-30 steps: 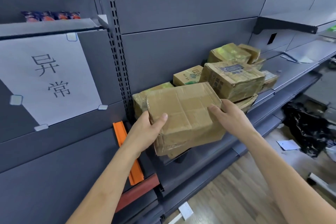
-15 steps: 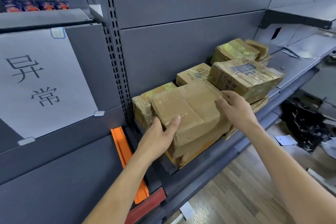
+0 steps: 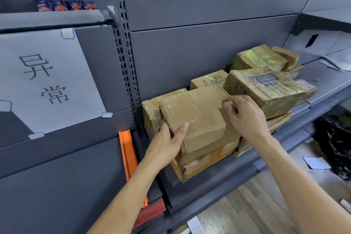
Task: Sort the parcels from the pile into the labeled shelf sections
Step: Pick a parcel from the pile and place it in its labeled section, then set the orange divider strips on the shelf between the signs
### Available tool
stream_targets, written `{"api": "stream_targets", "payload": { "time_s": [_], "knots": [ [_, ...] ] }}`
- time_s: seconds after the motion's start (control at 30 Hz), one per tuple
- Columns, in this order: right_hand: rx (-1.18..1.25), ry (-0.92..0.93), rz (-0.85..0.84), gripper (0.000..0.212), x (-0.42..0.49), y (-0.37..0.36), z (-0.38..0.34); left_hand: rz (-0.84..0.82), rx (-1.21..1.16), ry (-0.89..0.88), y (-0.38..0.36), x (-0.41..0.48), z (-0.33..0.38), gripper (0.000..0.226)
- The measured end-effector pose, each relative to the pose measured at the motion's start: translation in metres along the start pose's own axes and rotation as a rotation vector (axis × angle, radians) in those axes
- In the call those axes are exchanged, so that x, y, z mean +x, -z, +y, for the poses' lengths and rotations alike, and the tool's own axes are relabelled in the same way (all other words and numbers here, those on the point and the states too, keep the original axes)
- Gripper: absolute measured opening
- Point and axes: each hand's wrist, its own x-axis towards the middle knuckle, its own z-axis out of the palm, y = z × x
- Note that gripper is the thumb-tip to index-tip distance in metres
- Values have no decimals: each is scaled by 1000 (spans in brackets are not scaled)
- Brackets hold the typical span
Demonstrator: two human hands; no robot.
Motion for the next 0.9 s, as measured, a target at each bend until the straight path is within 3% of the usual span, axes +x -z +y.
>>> {"api": "stream_targets", "payload": {
  "time_s": [0.1,0.27,0.5,0.9],
  "knots": [
    [-76,31,-82,45,2,4,-2,52,-23,22,-8,1,4,92],
    [-131,159,-83,44,-5,12,-18,134,-35,2,-12,-12,4,105],
    [16,480,-122,41,-32,18,-69,213,82,98,-1,-44,-41,72],
    [-49,874,-216,42,-86,-29,-145,307,268,277,39,-96,-103,68]
  ]
}}
